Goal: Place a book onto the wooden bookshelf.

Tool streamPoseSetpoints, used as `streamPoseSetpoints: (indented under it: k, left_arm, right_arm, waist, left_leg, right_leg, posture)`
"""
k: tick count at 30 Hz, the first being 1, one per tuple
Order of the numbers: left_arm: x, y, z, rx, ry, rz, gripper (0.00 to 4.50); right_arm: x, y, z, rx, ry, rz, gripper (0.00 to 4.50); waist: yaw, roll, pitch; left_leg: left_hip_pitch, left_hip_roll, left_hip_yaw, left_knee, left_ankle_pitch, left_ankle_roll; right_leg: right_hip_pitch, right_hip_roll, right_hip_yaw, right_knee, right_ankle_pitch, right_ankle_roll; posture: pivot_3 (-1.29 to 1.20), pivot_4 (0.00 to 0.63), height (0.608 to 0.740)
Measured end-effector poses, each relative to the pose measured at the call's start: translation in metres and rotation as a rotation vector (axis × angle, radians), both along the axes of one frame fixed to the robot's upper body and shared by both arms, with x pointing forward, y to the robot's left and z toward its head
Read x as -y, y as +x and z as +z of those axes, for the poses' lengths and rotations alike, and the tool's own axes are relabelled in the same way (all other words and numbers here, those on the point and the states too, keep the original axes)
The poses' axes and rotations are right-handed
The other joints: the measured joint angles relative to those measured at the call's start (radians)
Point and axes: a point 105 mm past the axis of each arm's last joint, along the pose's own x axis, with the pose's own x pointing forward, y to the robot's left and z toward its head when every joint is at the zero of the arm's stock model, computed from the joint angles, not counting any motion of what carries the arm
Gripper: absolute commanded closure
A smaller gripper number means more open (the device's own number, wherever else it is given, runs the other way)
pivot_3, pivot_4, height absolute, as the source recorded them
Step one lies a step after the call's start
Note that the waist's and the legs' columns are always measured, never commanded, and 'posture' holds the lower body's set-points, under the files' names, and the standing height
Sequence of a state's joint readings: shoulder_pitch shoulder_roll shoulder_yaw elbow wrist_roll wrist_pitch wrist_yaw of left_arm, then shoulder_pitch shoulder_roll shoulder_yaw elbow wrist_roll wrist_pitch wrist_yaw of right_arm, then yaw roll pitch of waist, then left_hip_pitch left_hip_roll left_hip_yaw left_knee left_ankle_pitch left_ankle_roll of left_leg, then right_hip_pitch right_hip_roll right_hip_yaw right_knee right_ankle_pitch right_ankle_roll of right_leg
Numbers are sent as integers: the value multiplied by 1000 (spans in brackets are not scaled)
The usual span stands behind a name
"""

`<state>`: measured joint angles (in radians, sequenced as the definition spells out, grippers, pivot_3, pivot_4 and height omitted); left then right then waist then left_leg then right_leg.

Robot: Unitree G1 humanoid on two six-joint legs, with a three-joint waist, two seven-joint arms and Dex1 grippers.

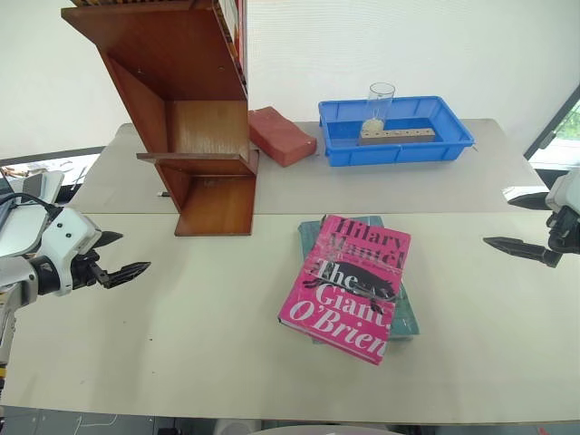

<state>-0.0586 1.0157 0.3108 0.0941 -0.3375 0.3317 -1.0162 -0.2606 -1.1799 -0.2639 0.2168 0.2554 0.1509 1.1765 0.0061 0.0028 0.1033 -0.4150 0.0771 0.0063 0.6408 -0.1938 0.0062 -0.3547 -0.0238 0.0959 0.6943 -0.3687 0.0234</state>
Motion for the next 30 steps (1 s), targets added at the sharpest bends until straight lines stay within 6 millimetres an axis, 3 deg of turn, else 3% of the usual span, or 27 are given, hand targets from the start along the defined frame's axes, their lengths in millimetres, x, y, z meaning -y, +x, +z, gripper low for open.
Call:
streamPoseSetpoints:
  k: [20,25,30]
  left_arm:
    - [26,-9,0,-128,-220,-101,0]
    - [43,-1,14,-144,-352,-132,0]
    - [89,9,5,-243,-570,-220,0]
  right_arm:
    - [12,4,-10,2,-29,-86,63]
    - [13,0,-16,-19,-13,-86,1519]
    - [-1,-8,-33,-54,-20,-41,3287]
  waist:
    - [0,0,0]
    - [3,0,0]
    - [4,0,0]
  left_leg:
    - [0,0,0,0,0,0]
    - [0,0,0,1,0,0]
    - [-1,0,0,1,0,0]
  right_leg:
    - [0,0,0,0,0,0]
    - [1,0,0,0,0,0]
    - [4,0,0,1,0,1]
  posture:
    - [0,150,649]
    - [0,150,649]
    - [0,150,649]
